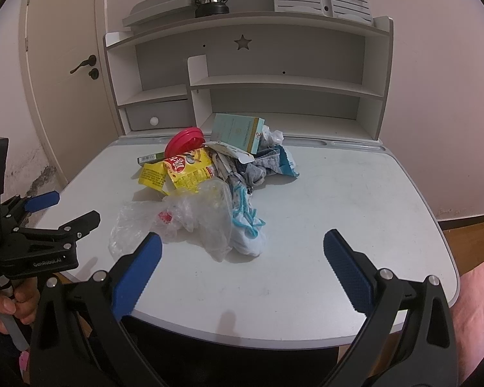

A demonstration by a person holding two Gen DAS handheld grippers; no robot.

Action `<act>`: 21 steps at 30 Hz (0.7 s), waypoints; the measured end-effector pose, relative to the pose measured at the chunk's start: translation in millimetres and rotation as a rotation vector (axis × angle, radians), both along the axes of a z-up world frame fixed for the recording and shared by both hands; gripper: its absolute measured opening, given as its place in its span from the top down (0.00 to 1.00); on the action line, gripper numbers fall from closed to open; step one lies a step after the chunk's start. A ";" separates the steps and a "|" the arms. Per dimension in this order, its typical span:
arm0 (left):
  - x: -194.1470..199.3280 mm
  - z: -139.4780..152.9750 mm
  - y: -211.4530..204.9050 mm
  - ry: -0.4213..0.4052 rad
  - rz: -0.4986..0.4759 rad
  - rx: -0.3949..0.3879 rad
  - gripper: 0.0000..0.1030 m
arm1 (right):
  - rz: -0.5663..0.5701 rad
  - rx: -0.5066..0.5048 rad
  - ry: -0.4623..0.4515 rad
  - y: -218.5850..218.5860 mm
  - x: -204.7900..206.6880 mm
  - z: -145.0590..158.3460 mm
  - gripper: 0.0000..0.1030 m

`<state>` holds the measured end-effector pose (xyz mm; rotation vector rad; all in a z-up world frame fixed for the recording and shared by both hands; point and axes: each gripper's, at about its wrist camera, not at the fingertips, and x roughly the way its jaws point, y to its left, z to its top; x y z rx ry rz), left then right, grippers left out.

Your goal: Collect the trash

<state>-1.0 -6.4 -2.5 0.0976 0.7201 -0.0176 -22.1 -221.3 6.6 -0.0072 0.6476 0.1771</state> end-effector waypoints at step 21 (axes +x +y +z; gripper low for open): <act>-0.4 0.8 -1.2 -0.001 0.000 0.004 0.06 | 0.000 0.000 -0.004 0.4 -0.2 -0.3 0.06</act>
